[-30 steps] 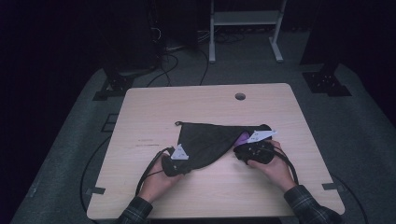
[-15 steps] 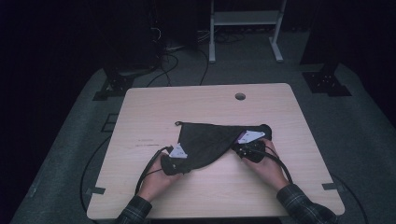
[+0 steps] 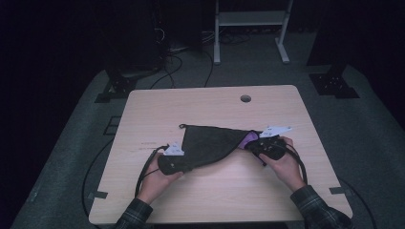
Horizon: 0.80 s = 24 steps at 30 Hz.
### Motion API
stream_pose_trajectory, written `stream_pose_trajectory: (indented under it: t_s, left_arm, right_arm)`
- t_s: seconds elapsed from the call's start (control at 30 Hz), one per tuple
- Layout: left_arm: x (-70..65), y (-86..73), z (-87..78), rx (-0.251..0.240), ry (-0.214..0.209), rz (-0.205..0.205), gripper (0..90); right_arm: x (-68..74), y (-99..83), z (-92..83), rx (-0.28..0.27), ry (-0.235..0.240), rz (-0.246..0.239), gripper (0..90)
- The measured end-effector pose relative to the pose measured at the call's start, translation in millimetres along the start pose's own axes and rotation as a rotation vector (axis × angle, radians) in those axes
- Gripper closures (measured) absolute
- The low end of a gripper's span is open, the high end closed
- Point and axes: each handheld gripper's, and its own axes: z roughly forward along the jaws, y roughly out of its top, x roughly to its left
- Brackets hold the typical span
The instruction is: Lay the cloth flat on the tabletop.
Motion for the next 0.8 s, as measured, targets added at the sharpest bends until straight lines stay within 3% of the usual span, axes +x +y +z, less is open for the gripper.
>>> stream_pose_trajectory:
  t_s: [0.13,0.2,0.33,0.43,0.5,0.77,0.8]
  left_arm:
    - [10.4,2.7,-22.3,-0.099,0.028,-0.046,83.7]
    - [14.4,2.1,-29.0,-0.114,0.044,-0.058,83.7]
    - [23.1,-3.3,-34.0,-0.125,0.054,-0.094,83.7]
    - [23.6,-3.5,-32.7,-0.122,0.056,-0.092,83.7]
    - [22.5,-3.0,-31.8,-0.118,0.056,-0.088,83.8]
    - [22.1,-3.7,-30.1,-0.109,0.053,-0.086,83.7]
    - [22.2,-3.7,-29.8,-0.107,0.053,-0.084,83.7]
  right_arm:
    - [-11.8,-0.5,-19.4,-0.048,0.035,0.038,83.3]
    - [-19.8,-3.7,-28.8,-0.076,0.037,0.068,83.9]
    - [-42.4,-15.4,-43.9,-0.080,-0.021,0.129,84.4]
    - [-53.3,-21.1,-47.7,-0.075,-0.045,0.152,84.7]
    - [-58.0,-23.9,-47.3,-0.064,-0.035,0.176,83.8]
    - [-62.8,-30.0,-33.4,-0.053,0.020,0.218,58.0]
    - [-62.6,-29.7,-32.0,-0.055,0.009,0.218,56.2]
